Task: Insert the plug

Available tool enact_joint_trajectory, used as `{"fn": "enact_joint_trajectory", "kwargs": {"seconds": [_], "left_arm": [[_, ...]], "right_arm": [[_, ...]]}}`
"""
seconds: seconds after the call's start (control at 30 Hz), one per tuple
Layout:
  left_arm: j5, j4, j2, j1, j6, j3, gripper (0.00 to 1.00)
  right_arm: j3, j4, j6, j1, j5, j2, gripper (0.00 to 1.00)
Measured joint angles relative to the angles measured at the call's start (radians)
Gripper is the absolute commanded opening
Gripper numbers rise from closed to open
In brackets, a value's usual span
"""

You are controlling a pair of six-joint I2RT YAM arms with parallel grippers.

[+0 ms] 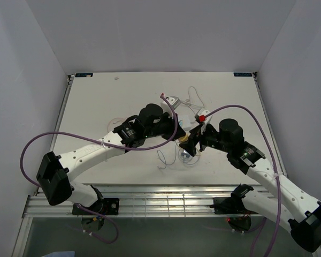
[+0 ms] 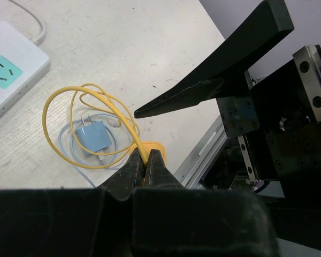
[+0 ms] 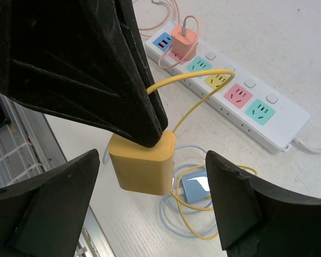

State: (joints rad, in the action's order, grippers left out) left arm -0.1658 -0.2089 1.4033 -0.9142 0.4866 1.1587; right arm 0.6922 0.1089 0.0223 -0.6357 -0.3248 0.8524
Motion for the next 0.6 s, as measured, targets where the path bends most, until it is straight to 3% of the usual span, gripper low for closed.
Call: {"fn": "enact_joint_trajectory", "kwargs": {"seconds": [0.2, 0.3, 0.37, 0.43, 0.6], "left_arm": [[0.003, -0.002, 0.001, -0.008, 0.000, 0.002, 0.00], [0.012, -0.006, 0.007, -0.016, -0.001, 0.008, 0.00], [0.027, -0.010, 0.018, -0.020, -0.003, 0.021, 0.00], [0.047, -0.011, 0.028, -0.026, -0.005, 0.031, 0.00], [0.082, -0.033, 0.036, -0.040, -0.012, 0.044, 0.00]], "right_arm": [[0.000, -0.016, -0.017, -0.030, 0.051, 0.022, 0.76], [0.000, -0.020, -0.028, -0.042, 0.077, 0.043, 0.67], [0.000, -0.021, -0.037, -0.049, 0.093, 0.055, 0.57], [0.000, -0.020, -0.044, -0.061, 0.113, 0.057, 0.39], [0.001, -0.010, -0.046, -0.079, 0.150, 0.059, 0.34]]}}
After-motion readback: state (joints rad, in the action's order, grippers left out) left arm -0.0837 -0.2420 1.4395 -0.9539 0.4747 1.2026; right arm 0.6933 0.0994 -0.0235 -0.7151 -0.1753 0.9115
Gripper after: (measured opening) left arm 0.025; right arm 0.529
